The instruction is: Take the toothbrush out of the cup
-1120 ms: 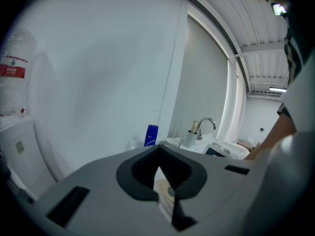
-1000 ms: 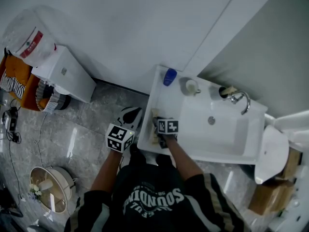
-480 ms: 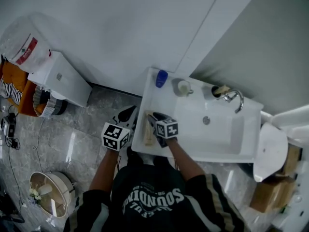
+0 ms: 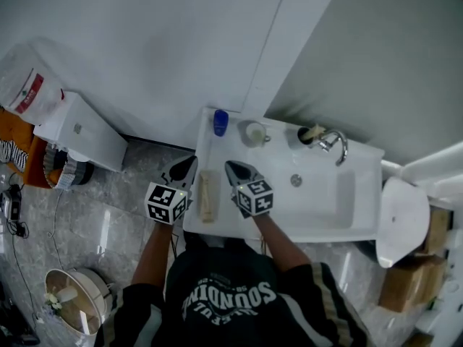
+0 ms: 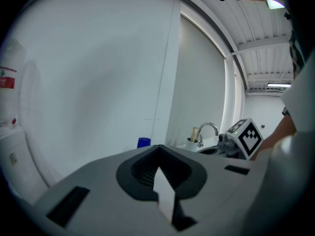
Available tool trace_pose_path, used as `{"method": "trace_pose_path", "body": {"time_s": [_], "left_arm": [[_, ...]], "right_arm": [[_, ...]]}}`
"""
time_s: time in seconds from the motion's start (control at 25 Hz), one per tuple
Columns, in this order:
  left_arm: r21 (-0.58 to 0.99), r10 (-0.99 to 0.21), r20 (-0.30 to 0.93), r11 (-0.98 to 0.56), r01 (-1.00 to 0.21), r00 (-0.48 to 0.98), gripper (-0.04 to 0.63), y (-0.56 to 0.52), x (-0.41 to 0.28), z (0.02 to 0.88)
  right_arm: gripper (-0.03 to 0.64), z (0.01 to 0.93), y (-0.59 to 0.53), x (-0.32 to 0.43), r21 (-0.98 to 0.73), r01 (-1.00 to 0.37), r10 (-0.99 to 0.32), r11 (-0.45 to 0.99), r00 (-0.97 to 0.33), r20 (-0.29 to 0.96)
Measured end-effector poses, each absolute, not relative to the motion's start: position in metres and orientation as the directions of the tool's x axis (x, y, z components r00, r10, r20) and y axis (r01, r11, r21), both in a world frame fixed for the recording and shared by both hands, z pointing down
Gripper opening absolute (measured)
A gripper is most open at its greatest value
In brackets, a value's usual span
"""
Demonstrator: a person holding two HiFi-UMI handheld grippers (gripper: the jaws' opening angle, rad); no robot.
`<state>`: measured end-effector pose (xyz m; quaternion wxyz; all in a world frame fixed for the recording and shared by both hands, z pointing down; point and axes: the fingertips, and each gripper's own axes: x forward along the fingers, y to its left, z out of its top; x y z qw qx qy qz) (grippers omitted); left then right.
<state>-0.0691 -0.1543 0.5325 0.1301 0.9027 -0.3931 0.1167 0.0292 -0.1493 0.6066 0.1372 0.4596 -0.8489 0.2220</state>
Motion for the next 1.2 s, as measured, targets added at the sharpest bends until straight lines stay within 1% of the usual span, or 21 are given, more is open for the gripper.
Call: {"method": "trace_pose_path", "body": {"time_s": [0.2, 0.36, 0.52, 0.68, 0.92, 1.08, 1.12, 1.16, 1.2], "left_arm": [[0.132, -0.663, 0.309, -0.680, -0.722, 0.681, -0.002, -0.158, -0.042, 0.528], [0.121, -0.643, 0.310, -0.704, -0.700, 0.700, -0.002, -0.160, -0.020, 0.526], [0.119, -0.618, 0.304, -0.730, -0.673, 0.725, -0.002, -0.166, 0.006, 0.524], [0.116, -0.586, 0.303, -0.761, -0.639, 0.752, -0.002, -0.169, 0.033, 0.525], [0.118, -0.556, 0.312, -0.782, -0.612, 0.770, -0.002, -0.168, 0.055, 0.531], [0.117, -0.558, 0.317, -0.779, -0.616, 0.767, -0.002, -0.172, 0.056, 0.531], [0.118, -0.562, 0.318, -0.776, -0.620, 0.764, -0.002, -0.173, 0.055, 0.531], [0.119, -0.565, 0.319, -0.773, -0.624, 0.761, -0.002, -0.174, 0.054, 0.531], [0.119, -0.569, 0.320, -0.769, -0.628, 0.758, -0.002, -0.175, 0.052, 0.531]], "right_arm": [[0.000, 0.567, -0.159, 0.053, -0.214, -0.853, -0.778, 0.475, -0.521, 0.351], [0.000, 0.548, -0.164, 0.092, -0.199, -0.884, -0.832, 0.423, -0.466, 0.302], [0.000, 0.539, -0.166, 0.155, -0.196, -0.929, -0.890, 0.315, -0.360, 0.278], [0.000, 0.541, -0.162, 0.217, -0.195, -0.962, -0.929, 0.189, -0.240, 0.283], [0.000, 0.550, -0.161, 0.275, -0.202, -0.976, -0.950, 0.082, -0.138, 0.279], [0.004, 0.556, -0.173, 0.305, -0.172, -0.985, -0.955, -0.017, -0.035, 0.294], [0.036, 0.558, -0.176, 0.312, -0.168, -0.985, -0.955, -0.043, -0.009, 0.297], [0.103, 0.560, -0.179, 0.318, -0.167, -0.984, -0.954, -0.065, 0.012, 0.300], [0.125, 0.562, -0.182, 0.323, -0.166, -0.983, -0.952, -0.082, 0.028, 0.306]]}}
